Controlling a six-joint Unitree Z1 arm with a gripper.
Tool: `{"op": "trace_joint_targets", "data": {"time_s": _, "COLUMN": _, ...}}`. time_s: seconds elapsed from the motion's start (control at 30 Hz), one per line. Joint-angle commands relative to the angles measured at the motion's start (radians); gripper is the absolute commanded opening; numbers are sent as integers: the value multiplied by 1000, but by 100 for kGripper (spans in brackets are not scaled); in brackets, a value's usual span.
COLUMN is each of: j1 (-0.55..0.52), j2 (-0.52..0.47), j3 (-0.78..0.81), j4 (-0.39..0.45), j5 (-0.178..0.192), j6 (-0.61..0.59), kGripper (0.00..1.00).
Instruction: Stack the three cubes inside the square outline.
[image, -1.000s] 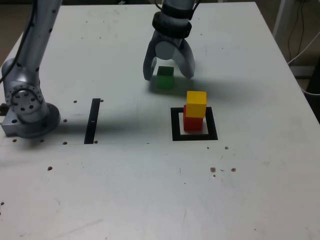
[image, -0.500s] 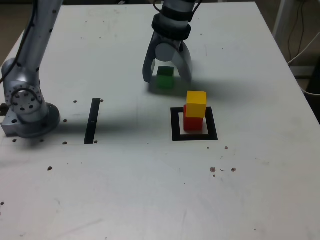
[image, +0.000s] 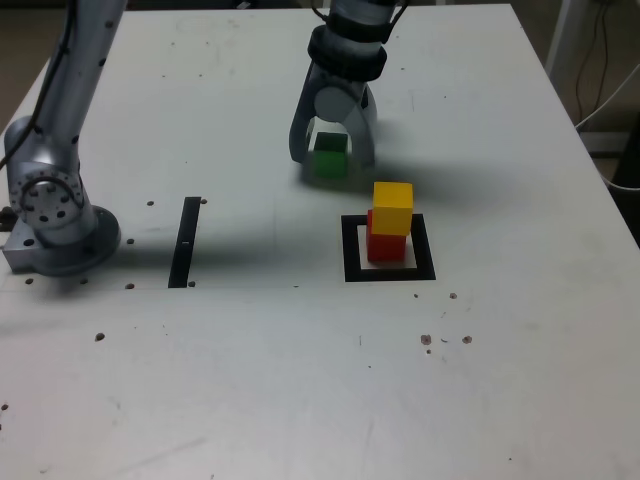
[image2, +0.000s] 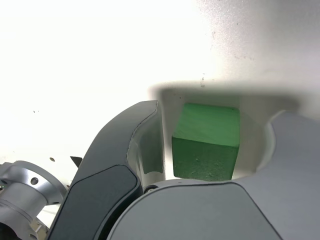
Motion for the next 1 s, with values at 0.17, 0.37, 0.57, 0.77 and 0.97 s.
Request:
{"op": "trace_joint_targets", "data": {"time_s": 0.17, "j1": -1, "j2": 3, "j3": -1, "j4": 2, "j5": -4, "j6": 0, "kGripper": 30}}
{"op": "trace_joint_targets", "data": {"time_s": 0.37, "j1": -1, "j2": 3, "j3": -1, "j4": 1, "j5": -6, "j6": 0, "kGripper": 30}}
{"op": "trace_joint_targets", "data": {"time_s": 0.57, "j1": -1, "j2": 3, "j3": -1, "j4": -2, "j5": -7, "j6": 0, "kGripper": 30}}
{"op": "trace_joint_targets", "data": {"time_s": 0.77, "j1": -1, "j2": -3, "j3": -2, "j4": 3, "j5": -7, "j6": -2, "kGripper": 30}}
{"op": "trace_joint_targets", "data": {"time_s": 0.97, "j1": -18, "j2": -55, "j3": -33, "j4": 68, "j5": 9, "j6": -20, "kGripper": 30}}
